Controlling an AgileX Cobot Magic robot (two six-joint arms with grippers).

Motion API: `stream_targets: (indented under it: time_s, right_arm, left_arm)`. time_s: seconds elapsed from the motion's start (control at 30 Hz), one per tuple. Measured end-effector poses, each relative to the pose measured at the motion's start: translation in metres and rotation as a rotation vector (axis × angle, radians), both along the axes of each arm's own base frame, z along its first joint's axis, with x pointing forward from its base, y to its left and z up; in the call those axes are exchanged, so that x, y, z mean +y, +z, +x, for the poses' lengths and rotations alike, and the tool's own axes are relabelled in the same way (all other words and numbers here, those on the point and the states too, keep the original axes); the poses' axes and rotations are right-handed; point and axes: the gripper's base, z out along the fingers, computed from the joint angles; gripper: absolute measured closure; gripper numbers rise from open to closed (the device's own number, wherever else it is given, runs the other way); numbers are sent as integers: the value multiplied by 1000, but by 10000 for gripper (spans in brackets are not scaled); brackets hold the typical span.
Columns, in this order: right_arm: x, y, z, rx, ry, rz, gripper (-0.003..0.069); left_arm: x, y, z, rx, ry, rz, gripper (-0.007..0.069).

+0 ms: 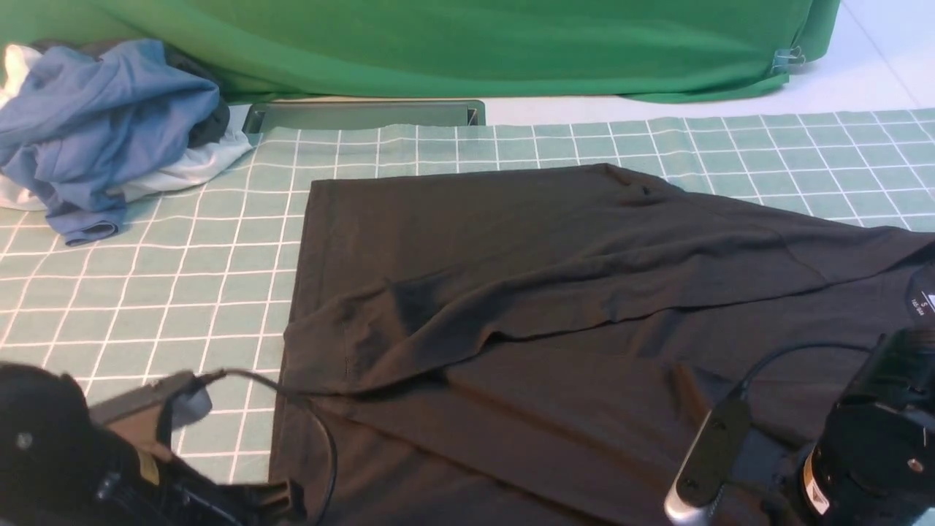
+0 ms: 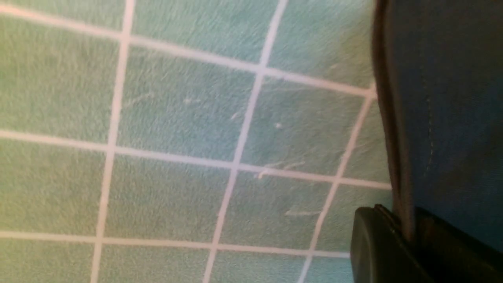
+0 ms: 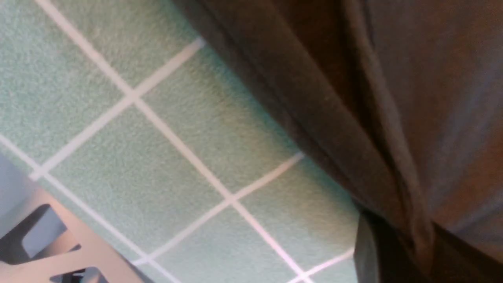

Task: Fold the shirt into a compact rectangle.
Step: 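Grasp the near edge of the shirt at its hem and shoulder corners, then fold the black garment in half by bringing its near edge over to the far edge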

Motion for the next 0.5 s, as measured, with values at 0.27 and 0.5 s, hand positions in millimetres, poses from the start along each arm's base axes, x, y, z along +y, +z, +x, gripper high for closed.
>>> stream_targets:
  time_s: [0.27,0.5]
  right_arm:
    - [20,39,40,-229,59,76,601]
    - [21,56,118,-356,-74,136,603]
  left_arm:
    - [-5,22,39,-69,39,15,598]
    - [24,45,139,-147,112,11,598]
